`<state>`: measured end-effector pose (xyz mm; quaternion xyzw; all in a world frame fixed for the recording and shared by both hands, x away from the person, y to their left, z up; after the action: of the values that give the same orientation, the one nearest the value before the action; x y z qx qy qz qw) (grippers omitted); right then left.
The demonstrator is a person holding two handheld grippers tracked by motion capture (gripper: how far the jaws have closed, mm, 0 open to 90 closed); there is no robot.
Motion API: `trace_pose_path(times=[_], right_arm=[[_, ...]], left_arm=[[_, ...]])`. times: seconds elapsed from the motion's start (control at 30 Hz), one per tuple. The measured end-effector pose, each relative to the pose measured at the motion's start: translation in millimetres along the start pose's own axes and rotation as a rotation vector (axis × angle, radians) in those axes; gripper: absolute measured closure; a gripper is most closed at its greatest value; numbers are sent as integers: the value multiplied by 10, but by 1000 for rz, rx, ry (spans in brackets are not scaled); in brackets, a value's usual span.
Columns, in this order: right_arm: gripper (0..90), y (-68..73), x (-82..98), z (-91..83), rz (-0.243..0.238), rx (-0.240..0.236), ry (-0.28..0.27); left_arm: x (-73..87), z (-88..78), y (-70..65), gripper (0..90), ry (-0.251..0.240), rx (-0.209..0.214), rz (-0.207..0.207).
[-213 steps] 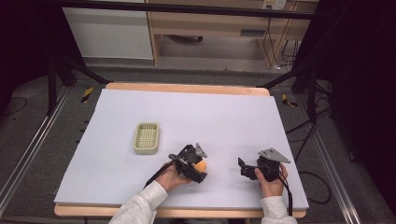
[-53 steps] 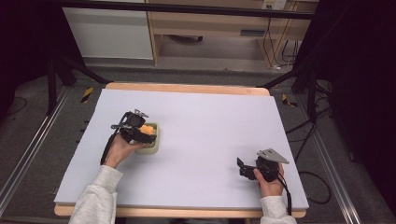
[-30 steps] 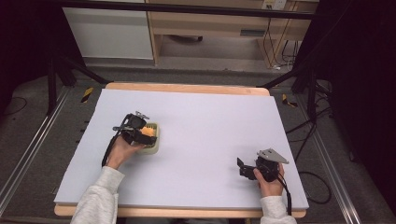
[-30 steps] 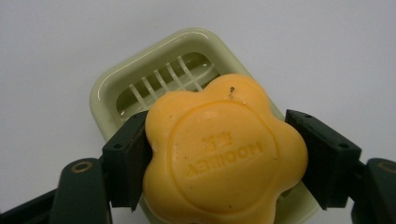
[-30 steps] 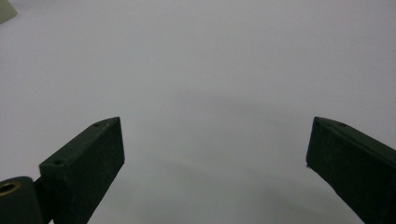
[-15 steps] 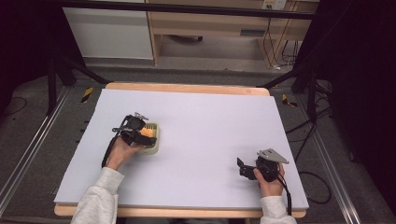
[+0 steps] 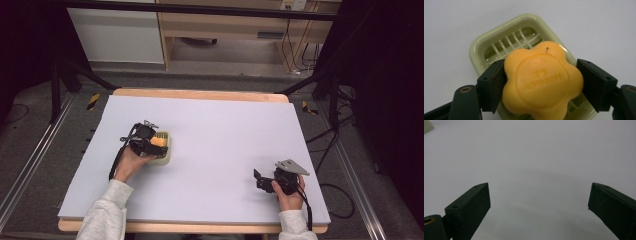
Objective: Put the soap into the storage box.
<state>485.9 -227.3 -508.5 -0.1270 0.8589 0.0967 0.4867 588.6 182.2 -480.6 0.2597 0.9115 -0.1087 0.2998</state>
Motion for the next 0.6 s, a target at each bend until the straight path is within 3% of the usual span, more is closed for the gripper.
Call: trace_pose_path(times=[0.33, 0.6], right_arm=[[45, -7, -1, -10, 6, 0, -2], [45, -20, -3, -19, 11, 4, -8]], left_arm=[[-21, -132, -15, 245, -41, -22, 7], [20, -351, -94, 242, -122, -26, 30]])
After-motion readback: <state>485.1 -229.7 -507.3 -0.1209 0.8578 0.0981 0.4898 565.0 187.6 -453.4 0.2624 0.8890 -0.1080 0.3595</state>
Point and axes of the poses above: each handheld gripper's, and its own axes: z roughly forward along the jaws, x roughly out of its underside, y roughly to its left, the point moved 5 cm from there along z, roughly forward along the jaws
